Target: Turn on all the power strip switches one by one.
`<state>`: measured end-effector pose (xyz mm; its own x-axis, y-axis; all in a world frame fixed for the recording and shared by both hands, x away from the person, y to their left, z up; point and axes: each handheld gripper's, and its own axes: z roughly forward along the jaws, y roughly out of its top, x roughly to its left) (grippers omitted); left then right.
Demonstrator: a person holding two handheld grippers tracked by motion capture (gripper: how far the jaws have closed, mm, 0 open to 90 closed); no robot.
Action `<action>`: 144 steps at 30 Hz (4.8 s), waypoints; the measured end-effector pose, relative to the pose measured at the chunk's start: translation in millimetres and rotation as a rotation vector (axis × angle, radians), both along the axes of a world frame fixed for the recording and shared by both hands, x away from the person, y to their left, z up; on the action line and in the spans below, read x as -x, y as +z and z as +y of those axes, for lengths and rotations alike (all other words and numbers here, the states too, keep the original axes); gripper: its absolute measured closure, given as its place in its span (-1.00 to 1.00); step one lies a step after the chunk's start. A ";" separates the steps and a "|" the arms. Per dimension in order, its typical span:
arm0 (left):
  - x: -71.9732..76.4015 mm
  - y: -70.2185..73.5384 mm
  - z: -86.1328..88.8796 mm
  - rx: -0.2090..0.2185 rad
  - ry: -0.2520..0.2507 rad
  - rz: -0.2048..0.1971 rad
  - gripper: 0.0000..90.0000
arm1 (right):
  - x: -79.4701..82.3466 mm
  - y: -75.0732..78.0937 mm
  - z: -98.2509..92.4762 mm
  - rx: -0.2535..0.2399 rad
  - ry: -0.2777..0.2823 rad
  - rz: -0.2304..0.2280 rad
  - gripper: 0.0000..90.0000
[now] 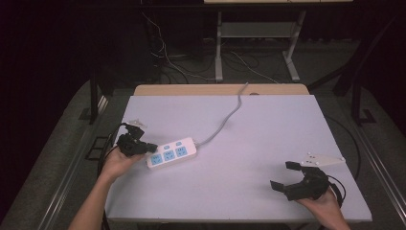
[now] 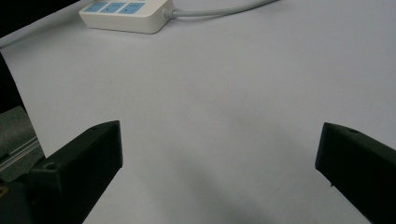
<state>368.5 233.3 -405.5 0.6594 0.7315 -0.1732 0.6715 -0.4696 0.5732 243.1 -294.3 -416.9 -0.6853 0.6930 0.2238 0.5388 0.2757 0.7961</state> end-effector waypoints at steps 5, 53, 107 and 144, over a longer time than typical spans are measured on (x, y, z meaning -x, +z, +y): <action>2.4 3.9 1.3 0.007 -0.002 -0.012 0.99 | 0.1 0.3 -0.6 -0.001 -0.005 0.001 -0.99; -7.3 36.2 -25.0 -0.007 -0.072 -0.080 0.99 | 0.4 0.2 -0.7 0.000 -0.001 -0.001 -0.99; -16.5 2.9 -41.6 -0.050 -0.100 -0.036 0.99 | -0.6 -0.8 -0.1 0.005 0.013 0.003 -0.98; -17.3 -4.2 -31.5 0.034 -0.074 0.005 0.99 | -0.6 -0.3 -2.3 0.005 0.002 0.000 -0.99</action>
